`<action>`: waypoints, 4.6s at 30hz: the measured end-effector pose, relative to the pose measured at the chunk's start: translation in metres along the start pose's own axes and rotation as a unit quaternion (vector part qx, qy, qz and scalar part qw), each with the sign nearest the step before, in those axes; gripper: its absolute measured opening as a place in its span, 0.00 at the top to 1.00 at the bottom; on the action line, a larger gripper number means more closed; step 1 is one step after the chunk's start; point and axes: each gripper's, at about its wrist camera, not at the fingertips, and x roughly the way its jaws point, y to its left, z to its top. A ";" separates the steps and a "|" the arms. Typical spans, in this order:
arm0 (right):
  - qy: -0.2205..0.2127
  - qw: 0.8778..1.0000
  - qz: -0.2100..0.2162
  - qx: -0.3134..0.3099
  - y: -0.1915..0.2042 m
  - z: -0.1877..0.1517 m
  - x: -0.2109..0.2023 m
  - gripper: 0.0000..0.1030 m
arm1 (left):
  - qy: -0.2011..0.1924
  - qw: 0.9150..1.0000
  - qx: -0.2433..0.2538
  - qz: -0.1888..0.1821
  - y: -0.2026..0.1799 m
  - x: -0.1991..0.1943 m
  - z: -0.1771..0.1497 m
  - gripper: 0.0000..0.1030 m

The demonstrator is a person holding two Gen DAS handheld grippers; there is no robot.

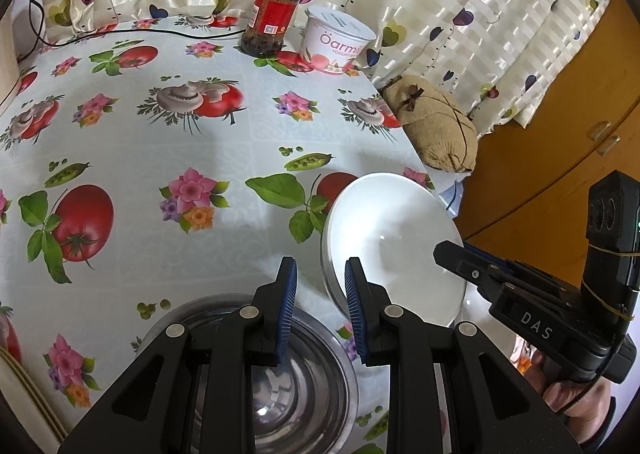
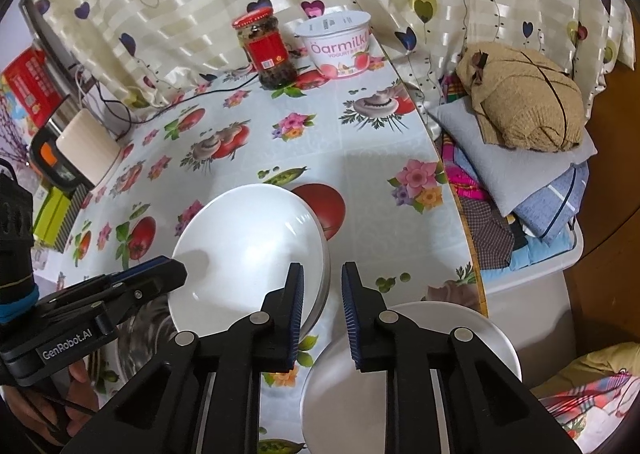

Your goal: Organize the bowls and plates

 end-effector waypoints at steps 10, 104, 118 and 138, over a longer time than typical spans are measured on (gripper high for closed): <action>0.004 1.000 0.004 -0.001 0.001 0.000 0.004 0.87 | 0.005 1.000 0.011 -0.001 -0.004 0.004 -0.002 0.75; 0.024 0.997 0.042 -0.065 0.110 -0.035 -0.015 0.88 | -0.029 0.998 -0.037 0.047 0.059 -0.081 -0.053 0.81; 0.055 0.995 0.043 -0.069 0.111 -0.045 0.002 0.88 | 0.000 0.997 -0.045 0.055 0.067 -0.070 -0.061 0.81; 0.054 0.995 0.046 -0.063 0.107 -0.046 0.002 0.77 | -0.005 0.998 -0.051 0.043 0.066 -0.072 -0.061 0.81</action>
